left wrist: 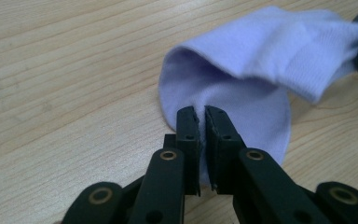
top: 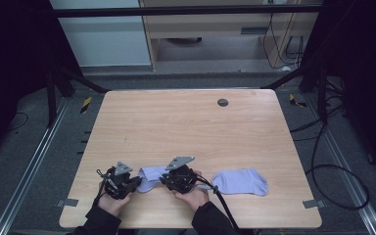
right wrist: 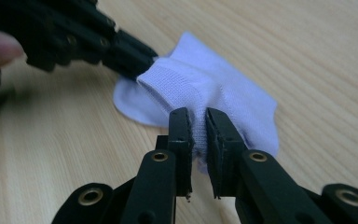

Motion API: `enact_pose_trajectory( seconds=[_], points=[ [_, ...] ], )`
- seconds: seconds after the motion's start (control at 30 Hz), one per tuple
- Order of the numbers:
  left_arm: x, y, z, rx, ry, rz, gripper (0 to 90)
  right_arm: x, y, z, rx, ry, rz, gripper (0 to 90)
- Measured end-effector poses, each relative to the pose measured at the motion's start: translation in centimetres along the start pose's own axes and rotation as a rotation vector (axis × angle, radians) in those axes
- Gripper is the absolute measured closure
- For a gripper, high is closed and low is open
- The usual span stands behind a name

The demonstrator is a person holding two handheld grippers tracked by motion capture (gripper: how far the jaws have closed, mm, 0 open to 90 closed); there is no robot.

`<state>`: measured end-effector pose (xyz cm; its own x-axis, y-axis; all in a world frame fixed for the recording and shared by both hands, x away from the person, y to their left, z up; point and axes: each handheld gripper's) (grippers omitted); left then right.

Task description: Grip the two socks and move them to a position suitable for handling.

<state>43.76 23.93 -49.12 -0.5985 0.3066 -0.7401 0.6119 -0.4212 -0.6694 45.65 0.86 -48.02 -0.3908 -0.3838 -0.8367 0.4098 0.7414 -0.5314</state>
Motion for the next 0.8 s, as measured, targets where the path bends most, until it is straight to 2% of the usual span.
enact_pose_trajectory(
  seconds=[0.1, 0.23, 0.4, 0.43, 0.57, 0.6, 0.8],
  points=[
    [0.0, 0.0, 0.0, 0.007, 0.007, -0.005, 85.0, -0.7, -0.1, 0.1, 0.008, 0.025, 0.032, 80.7],
    [0.0, 0.0, 0.0, 0.011, 0.014, -0.007, 85.4, -1.7, 0.2, 0.9, 0.072, 0.067, 0.073, 80.4],
    [-0.1, 0.0, 0.0, 0.02, 0.023, -0.007, 85.6, -2.5, 1.2, 2.3, 0.135, 0.125, 0.096, 80.1],
    [-0.1, 0.0, 0.0, 0.02, 0.023, -0.007, 85.6, -2.6, 1.6, 2.7, 0.161, 0.137, 0.097, 79.8],
    [-0.1, 0.0, 0.0, 0.023, 0.025, -0.006, 85.6, -2.7, 2.7, 3.9, 0.217, 0.157, 0.093, 79.4],
    [-0.1, 0.0, 0.0, 0.023, 0.026, -0.006, 85.6, -2.8, 2.9, 4.1, 0.225, 0.169, 0.087, 79.3],
    [0.0, 0.1, -0.1, 0.03, 0.016, 0.001, 85.1, -2.7, 3.8, 4.8, 0.257, 0.157, 0.052, 75.4]
  ],
)
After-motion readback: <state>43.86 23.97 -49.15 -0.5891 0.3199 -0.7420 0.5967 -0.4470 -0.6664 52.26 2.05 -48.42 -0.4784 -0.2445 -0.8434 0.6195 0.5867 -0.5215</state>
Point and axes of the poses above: each handheld gripper's, and its own axes: y roughly forward along the jaws, x roughly out of its underside, z roughly to its right, and after that the axes turned 6 degrees about z, right-handed
